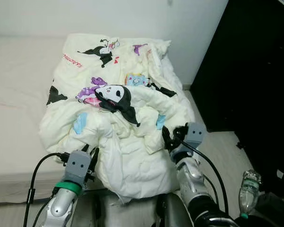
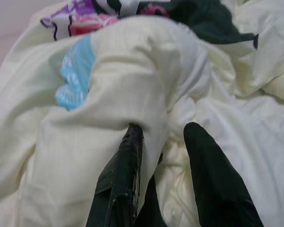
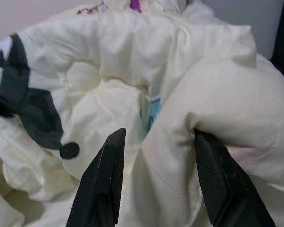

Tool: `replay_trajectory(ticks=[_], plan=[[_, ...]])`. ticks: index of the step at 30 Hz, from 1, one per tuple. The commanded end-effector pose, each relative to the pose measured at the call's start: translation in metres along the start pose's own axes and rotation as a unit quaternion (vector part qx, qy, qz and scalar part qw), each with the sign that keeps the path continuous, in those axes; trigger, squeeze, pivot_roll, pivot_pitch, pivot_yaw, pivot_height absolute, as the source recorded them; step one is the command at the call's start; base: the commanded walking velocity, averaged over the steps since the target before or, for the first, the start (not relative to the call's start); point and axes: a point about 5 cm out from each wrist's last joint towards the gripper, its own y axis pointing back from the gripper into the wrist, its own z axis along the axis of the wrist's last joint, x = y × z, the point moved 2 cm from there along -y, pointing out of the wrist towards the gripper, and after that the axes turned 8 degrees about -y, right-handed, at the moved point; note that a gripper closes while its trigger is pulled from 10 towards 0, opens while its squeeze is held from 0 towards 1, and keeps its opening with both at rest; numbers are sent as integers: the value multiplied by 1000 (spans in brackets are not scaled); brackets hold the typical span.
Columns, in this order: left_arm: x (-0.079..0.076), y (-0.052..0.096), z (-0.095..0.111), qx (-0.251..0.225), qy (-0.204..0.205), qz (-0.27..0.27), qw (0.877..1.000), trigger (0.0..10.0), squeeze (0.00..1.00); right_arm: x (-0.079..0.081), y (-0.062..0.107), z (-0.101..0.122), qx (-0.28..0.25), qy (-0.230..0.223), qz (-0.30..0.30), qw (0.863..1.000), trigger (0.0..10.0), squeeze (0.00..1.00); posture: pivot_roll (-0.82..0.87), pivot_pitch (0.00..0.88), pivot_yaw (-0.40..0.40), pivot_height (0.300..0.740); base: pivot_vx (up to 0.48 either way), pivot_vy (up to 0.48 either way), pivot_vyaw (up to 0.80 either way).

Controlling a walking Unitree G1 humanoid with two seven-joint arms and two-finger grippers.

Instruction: Clean up the room

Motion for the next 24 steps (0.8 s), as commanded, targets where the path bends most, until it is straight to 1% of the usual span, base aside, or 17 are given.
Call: replay_trajectory(ticks=[1,3,4,5,6,7,9,10,11,13,14,15,16,19,21,22,24], plan=[[-5,7,-2,6,2,-25,1000,10000,0,1,2,-5,13,10,13,1000,10000,0,33,83,-53,597,0,0,0],[-5,7,-2,6,2,-25,1000,10000,0,1,2,-5,13,10,13,1000,10000,0,33,83,-53,597,0,0,0],[-5,9,-1,4,-2,-34,999,10000,0,3,4,-9,24,30,27,999,10000,0,32,83,-52,597,0,0,0],[-5,9,-1,4,-2,-34,999,10000,0,3,4,-9,24,30,27,999,10000,0,32,83,-52,597,0,0,0],[-3,10,1,1,-7,-32,999,10000,0,0,7,-13,32,39,23,998,10000,75,31,83,-52,597,0,0,0],[2,11,5,-2,-6,-19,1000,10000,0,-9,12,-17,41,38,-3,998,10000,910,34,85,-52,597,0,0,0],[4,11,6,-3,-3,-14,1000,10000,0,-13,13,-18,45,35,-16,998,10000,910,34,85,-52,597,0,0,0],[12,11,8,-3,1,10,1000,10000,0,-18,14,-20,51,40,-32,997,10000,1000,33,87,-53,597,0,0,0],[12,11,8,-3,1,10,1000,10000,0,-18,14,-20,51,40,-32,997,10000,1000,33,87,-53,597,0,0,0],[30,14,9,1,15,67,998,10000,0,-25,15,-24,68,45,-54,995,10000,1000,33,87,-53,597,0,0,0],[30,14,9,1,15,67,998,10000,0,-25,15,-24,68,45,-54,995,10000,1000,33,87,-53,597,0,0,0],[36,16,8,5,20,84,996,10000,0,-26,15,-25,74,39,-59,995,10000,1000,33,87,-53,597,0,0,0],[36,16,8,5,20,84,996,10000,0,-26,15,-25,74,39,-59,995,10000,1000,33,87,-53,597,0,0,0],[47,25,5,17,14,92,996,10000,0,-19,10,-28,81,-7,-51,995,10000,1000,44,88,-62,597,0,0,0],[49,27,4,19,11,94,995,10000,0,-17,10,-28,82,-14,-49,995,10000,1000,44,88,-62,597,0,0,0],[60,31,1,27,7,110,994,10000,0,-10,6,-29,85,-38,-40,995,10000,1000,51,88,-69,597,0,0,0],[67,34,0,30,6,117,993,10000,0,-4,4,-31,93,-62,-28,993,10000,1000,51,88,-69,597,0,0,0]])
